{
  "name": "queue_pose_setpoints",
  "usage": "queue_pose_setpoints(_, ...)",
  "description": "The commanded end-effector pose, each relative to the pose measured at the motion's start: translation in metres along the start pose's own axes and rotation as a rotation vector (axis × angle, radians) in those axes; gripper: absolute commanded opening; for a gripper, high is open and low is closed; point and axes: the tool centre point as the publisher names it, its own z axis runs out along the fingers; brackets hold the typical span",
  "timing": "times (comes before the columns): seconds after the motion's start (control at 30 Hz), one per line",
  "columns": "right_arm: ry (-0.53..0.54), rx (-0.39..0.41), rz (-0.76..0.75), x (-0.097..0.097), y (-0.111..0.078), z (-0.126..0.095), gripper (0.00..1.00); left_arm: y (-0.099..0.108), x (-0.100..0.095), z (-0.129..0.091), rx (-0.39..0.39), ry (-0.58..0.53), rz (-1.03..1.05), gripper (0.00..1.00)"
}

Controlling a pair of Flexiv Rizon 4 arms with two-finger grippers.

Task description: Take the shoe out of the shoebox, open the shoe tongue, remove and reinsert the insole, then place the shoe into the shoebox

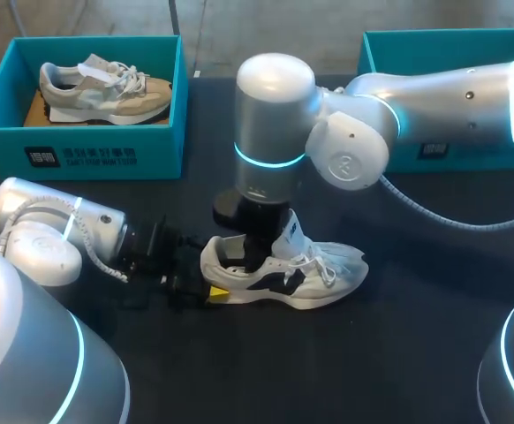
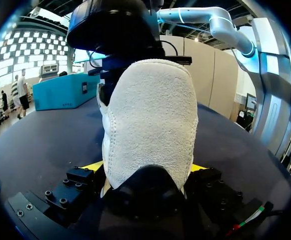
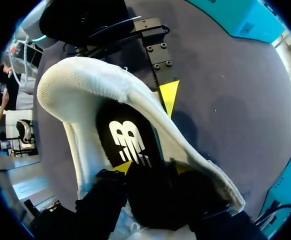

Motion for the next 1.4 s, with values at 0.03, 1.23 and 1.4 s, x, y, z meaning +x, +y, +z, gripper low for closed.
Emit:
queue_pose_setpoints(0.03,-0.028,0.028,0.006,0.031,0.017,0.081,0.41,0.002,-0.002,0.004,-0.002,-0.002,-0.001,0.0)
queue_pose_setpoints(1.23,-0.165,-0.113,0.16,0.001,0.001,0.009,0.0,0.002,-0.002,0.004,-0.002,-0.002,-0.001,0.0)
queue_pose_setpoints(1.4,-0.184,-0.121,0.168,-0.005,-0.003,0.0,0.0,0.002,-0.002,0.004,-0.002,-0.002,-0.001,0.0)
